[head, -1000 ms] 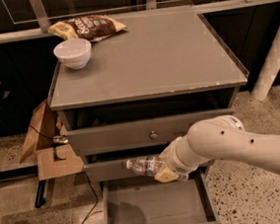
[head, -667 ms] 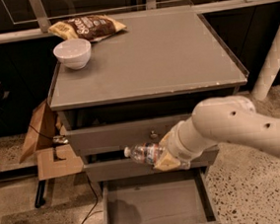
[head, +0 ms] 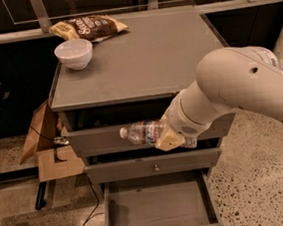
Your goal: Pick water bottle from bottom drawer and place on counter
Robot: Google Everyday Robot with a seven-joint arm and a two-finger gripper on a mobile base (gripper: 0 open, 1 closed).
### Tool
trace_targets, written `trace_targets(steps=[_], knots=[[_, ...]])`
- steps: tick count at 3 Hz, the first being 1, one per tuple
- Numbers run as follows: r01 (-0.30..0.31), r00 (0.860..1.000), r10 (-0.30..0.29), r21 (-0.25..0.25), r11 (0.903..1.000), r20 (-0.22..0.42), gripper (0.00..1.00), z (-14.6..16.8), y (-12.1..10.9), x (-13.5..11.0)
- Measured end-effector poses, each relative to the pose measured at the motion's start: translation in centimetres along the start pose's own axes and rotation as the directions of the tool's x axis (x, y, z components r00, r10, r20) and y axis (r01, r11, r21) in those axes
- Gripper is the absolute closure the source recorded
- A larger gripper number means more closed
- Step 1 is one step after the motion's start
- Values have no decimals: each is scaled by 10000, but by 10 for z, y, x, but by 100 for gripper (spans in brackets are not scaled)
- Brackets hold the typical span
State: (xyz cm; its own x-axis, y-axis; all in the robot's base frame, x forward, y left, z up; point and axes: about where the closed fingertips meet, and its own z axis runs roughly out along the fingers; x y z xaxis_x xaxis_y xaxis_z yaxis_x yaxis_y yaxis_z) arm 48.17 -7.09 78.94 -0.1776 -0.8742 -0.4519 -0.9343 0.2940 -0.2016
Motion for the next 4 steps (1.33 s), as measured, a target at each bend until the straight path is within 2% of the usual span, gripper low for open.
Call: trace_targets(steps=[1, 2, 3, 4], knots=[[-4, 9999, 2, 176, 9998, 158, 100, -19, -13, -14], [-23, 9996, 13, 379, 9993, 279, 100, -41, -42, -31], [191, 9980, -235, 749, 9970, 583, 100, -53, -94, -61], [482, 9942, -574, 999, 9938, 913, 100, -43, -127, -82]])
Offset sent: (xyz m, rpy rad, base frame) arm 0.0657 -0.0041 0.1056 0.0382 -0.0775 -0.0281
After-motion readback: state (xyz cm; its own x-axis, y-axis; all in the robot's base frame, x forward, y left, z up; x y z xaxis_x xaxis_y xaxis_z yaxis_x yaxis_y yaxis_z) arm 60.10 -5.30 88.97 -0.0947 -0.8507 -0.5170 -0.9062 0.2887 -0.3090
